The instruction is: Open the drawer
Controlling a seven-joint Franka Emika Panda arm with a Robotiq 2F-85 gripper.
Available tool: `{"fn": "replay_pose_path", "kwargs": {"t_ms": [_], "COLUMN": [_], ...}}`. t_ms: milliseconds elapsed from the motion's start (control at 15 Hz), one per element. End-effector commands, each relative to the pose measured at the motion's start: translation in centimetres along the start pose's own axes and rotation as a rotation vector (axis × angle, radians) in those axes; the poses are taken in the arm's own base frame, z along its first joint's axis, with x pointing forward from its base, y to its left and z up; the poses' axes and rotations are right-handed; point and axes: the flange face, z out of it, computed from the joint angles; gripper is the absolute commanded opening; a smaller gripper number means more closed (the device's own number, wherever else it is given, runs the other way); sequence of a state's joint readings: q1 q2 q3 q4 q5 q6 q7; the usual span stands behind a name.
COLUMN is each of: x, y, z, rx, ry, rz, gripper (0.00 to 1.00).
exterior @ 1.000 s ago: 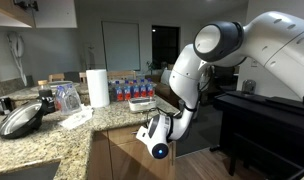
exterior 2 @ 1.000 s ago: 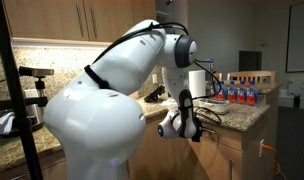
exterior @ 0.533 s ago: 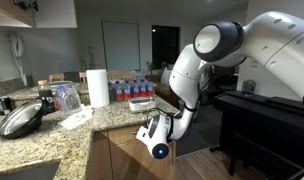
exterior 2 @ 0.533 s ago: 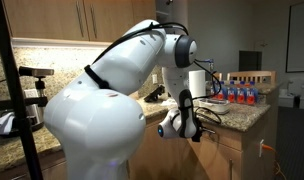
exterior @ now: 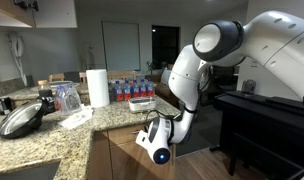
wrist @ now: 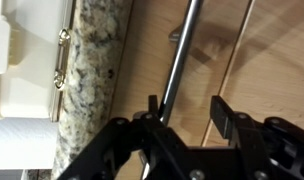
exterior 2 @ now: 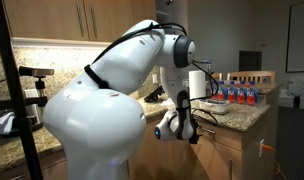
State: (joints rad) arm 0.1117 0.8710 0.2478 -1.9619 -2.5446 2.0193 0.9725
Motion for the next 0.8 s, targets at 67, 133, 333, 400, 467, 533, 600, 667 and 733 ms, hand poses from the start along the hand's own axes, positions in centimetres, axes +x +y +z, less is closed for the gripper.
{"fn": "replay_pose_path", "kwargs": {"t_ms": [67, 133, 333, 400, 467, 533, 600, 667, 733], "x": [3.0, 3.4, 4.9, 5.3, 5.5, 5.8, 6.0, 6.2, 6.2], "y": [-3.3, -3.7, -4.6, -4.7, -4.3, -4.2, -3.8, -3.5, -3.0], "z": [-2.1, -2.4, -2.7, -2.8, -3.0, -3.2, -3.6, -3.8, -4.3], "rx": [0.068, 0.084, 0.098, 0.102, 0.109, 0.108, 0.092, 0.087, 0.074], "ry": [0.031, 0.04, 0.078, 0.087, 0.091, 0.099, 0.102, 0.105, 0.108], "rz": [-0.004, 0.0, 0.022, 0.026, 0.036, 0.042, 0.043, 0.046, 0.056], "gripper": [0.94, 0.98, 1.0, 1.0, 1.0, 1.0, 1.0, 1.0, 1.0]}}
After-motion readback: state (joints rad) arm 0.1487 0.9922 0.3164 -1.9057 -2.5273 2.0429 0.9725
